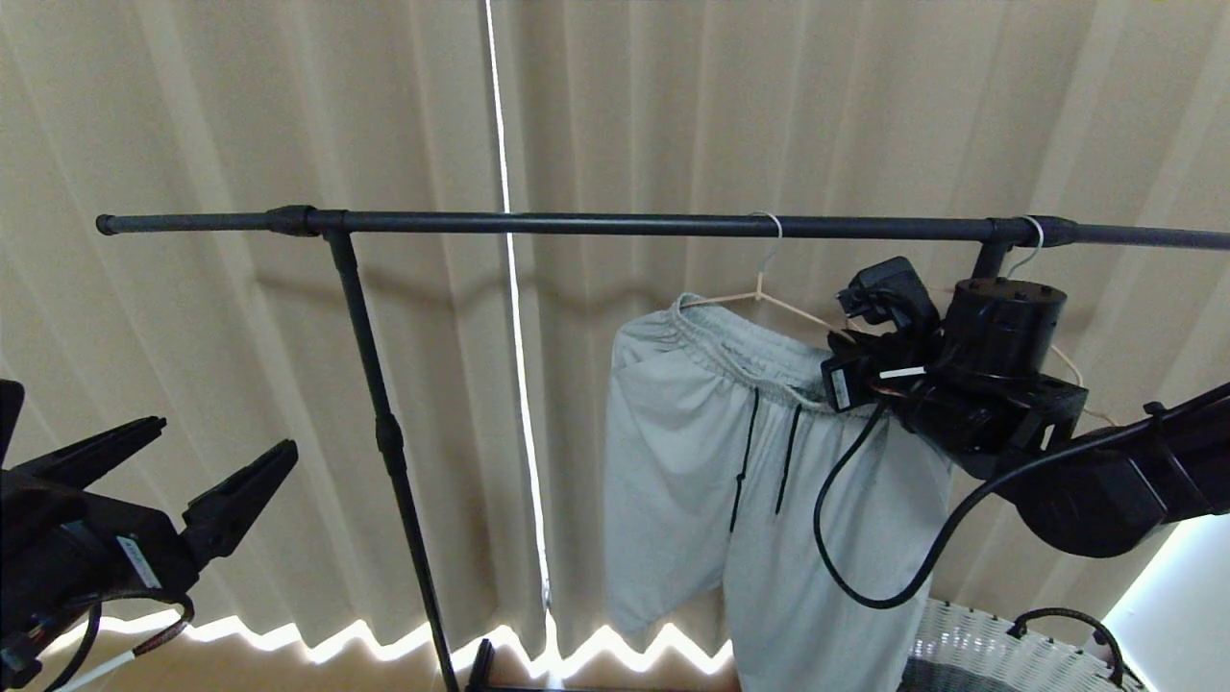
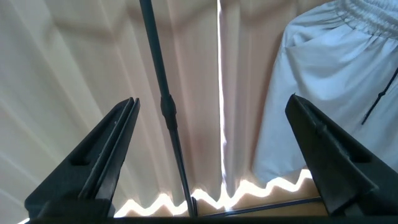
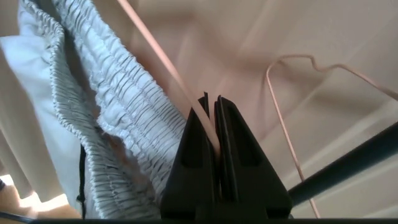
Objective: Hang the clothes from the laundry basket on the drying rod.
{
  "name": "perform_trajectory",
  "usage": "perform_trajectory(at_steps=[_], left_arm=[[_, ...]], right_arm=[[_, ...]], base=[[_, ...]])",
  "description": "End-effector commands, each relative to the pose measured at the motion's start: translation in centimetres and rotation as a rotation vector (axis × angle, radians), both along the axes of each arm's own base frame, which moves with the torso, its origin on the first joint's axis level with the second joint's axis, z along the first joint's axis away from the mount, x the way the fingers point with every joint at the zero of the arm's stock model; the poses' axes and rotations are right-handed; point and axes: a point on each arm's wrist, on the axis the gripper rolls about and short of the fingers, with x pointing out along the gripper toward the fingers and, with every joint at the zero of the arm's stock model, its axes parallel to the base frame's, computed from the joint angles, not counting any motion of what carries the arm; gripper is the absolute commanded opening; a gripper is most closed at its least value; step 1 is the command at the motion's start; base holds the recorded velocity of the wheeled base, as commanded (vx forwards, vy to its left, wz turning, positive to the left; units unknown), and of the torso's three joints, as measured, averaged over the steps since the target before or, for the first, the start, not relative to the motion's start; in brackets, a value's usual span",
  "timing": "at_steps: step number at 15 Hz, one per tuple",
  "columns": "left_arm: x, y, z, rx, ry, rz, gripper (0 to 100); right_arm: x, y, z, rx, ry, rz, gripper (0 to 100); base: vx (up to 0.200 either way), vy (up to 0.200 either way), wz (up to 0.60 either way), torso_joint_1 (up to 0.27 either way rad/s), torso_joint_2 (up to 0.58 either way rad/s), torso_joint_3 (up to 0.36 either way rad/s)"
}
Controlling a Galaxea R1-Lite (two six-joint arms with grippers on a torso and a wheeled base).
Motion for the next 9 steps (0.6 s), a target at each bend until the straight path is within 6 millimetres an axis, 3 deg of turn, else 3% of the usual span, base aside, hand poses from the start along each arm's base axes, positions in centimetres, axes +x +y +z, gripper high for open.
perform_trajectory(at_steps=[1, 4, 5, 9], left_arm=[[0.0, 0.0, 0.0, 0.0, 0.002, 0.0, 100], [0.0, 0.0, -0.1, 0.001, 0.004, 0.0, 100], [0.0, 0.0, -0.1, 0.001, 0.004, 0.0, 100], [0.0, 0.0, -0.1, 0.001, 0.004, 0.0, 100]], right_arm=[[-0.2, 0.1, 0.2, 0.002, -0.004, 0.006, 0], [-0.4, 0.6, 0.3, 0.006, -0.008, 0.021, 0], [-0.5, 0.6, 0.3, 0.007, -0.008, 0.024, 100], [-1.1, 1.1, 0.4, 0.031, -0.049, 0.045, 100]], base=[[0.0, 0.0, 0.0, 0.0, 0.0, 0.0], [0.0, 0.0, 0.0, 0.0, 0.0, 0.0], [0.0, 0.0, 0.0, 0.0, 0.0, 0.0], [0.0, 0.0, 0.0, 0.0, 0.0, 0.0]])
